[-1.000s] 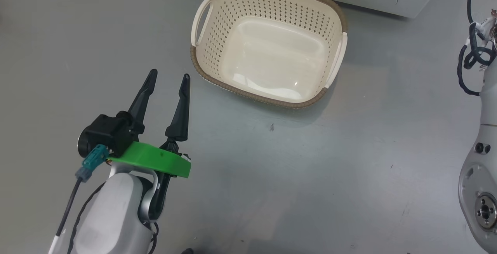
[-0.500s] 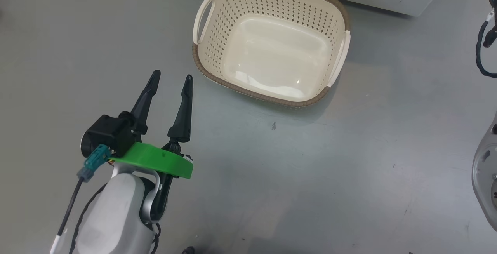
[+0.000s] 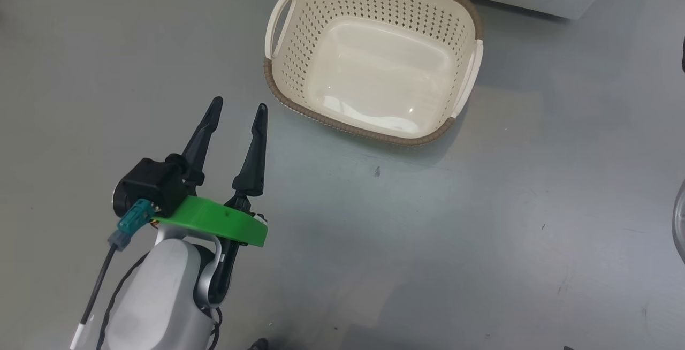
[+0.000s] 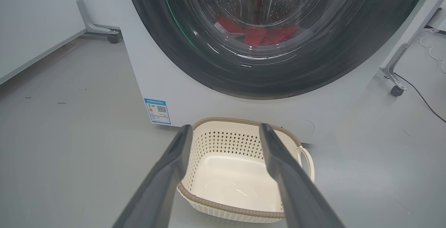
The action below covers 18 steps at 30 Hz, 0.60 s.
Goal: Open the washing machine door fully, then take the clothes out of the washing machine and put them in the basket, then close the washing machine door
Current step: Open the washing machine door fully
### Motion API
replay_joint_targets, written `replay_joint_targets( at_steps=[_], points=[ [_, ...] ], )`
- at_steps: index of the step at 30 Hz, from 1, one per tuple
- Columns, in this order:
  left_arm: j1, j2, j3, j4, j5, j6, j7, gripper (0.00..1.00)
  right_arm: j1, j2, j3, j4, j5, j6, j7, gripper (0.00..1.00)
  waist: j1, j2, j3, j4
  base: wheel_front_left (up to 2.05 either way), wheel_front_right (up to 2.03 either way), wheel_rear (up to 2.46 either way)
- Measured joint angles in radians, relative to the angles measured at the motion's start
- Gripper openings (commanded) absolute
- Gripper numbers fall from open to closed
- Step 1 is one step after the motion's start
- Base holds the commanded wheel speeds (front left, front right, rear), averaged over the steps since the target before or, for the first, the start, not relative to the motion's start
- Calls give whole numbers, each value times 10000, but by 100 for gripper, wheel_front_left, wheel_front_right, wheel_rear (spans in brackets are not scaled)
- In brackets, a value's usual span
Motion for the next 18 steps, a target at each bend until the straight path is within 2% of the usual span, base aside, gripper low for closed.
replay_joint_targets(
  at_steps=[18],
  points=[
    [-105, -2, -54, -10, 0, 2, 0, 100, -517, -232, -33, 821, 148, -67, 696, 0, 0, 0, 62, 0, 0, 0, 0]
  ],
)
